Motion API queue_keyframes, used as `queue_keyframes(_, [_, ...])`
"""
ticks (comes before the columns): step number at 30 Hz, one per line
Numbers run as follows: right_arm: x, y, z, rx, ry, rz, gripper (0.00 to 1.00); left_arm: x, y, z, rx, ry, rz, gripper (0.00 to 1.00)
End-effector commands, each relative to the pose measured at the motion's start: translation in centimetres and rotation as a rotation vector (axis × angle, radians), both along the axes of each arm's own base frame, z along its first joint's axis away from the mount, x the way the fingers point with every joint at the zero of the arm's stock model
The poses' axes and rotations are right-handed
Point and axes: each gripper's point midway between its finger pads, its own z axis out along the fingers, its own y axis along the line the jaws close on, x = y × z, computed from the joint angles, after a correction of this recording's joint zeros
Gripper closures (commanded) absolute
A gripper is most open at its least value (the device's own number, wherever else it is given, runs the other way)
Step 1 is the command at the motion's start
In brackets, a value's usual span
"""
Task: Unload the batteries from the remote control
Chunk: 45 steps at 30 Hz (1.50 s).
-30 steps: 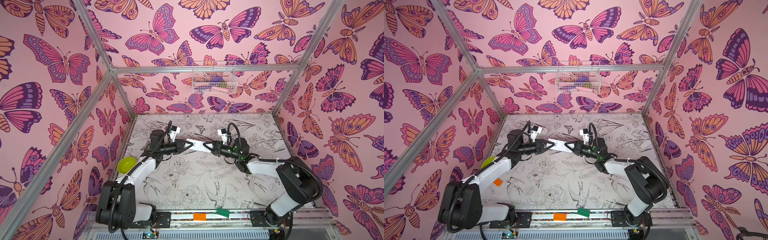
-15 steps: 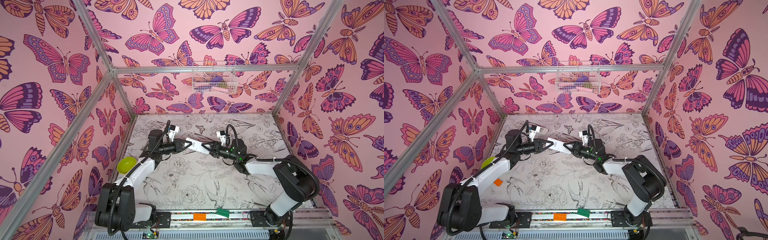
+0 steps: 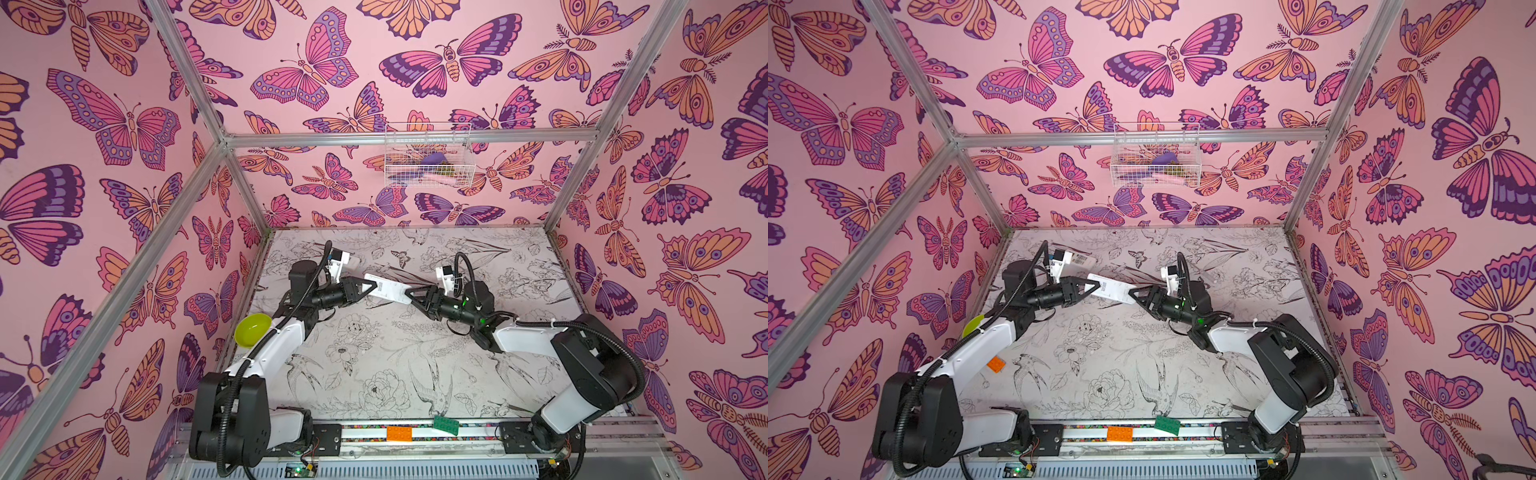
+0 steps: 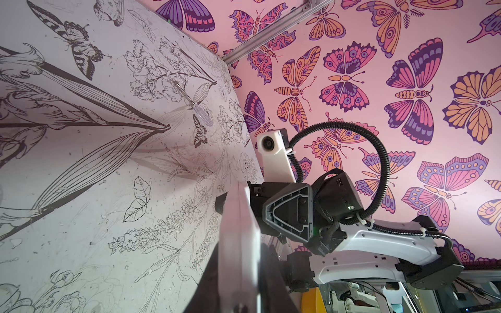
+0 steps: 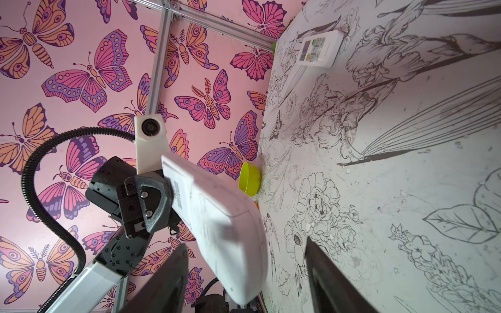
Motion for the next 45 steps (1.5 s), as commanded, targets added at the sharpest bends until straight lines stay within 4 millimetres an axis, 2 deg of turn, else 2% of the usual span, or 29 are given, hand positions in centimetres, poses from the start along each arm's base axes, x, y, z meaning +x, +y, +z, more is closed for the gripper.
queue_keyframes(1, [0.0, 0.8, 1.2, 0.017, -0.022, 0.0, 0.32, -0.3, 0.1, 1.0, -0.012, -0.059, -0.017, 1.0])
queue_keyframes(4, [-0.2, 1.8, 2.1, 0.01, -0.043, 0.031, 0.33, -0.3, 0.1, 0.7, -0.008, -0.056, -0.014, 1.0])
queue_keyframes(6, [-0.4, 2.3, 1.8, -0.021, -0.039, 0.056, 0.35, -0.2, 0.1, 0.5, -0.005, -0.055, -0.011, 1.0])
queue_keyframes(11, [0.0, 1.9, 1.6, -0.04, -0.045, 0.02, 0.39, 0.0, 0.2, 0.5, -0.003, -0.049, -0.01, 1.0])
queue_keyframes(19, [0.7, 2.6, -0.3, -0.086, 0.011, 0.03, 0.45, 0.0, 0.1, 0.3, 0.001, -0.048, -0.011, 1.0])
queue_keyframes(25, [0.9, 2.7, -0.8, -0.098, 0.014, 0.026, 0.54, 0.1, 0.2, 0.0, 0.005, -0.038, -0.011, 1.0])
queue_keyframes(32, [0.9, 1.8, -1.6, -0.133, 0.011, 0.005, 0.6, 0.2, 0.2, -0.1, 0.008, -0.035, -0.011, 1.0])
queue_keyframes(37, [0.8, 1.6, -1.9, -0.13, 0.017, -0.001, 0.69, 0.3, 0.4, 0.0, 0.008, -0.039, -0.007, 1.0])
queue_keyframes(45, [0.6, 0.8, -2.1, -0.159, 0.009, -0.013, 0.7, 0.3, 0.6, 0.1, 0.011, -0.045, 0.0, 1.0])
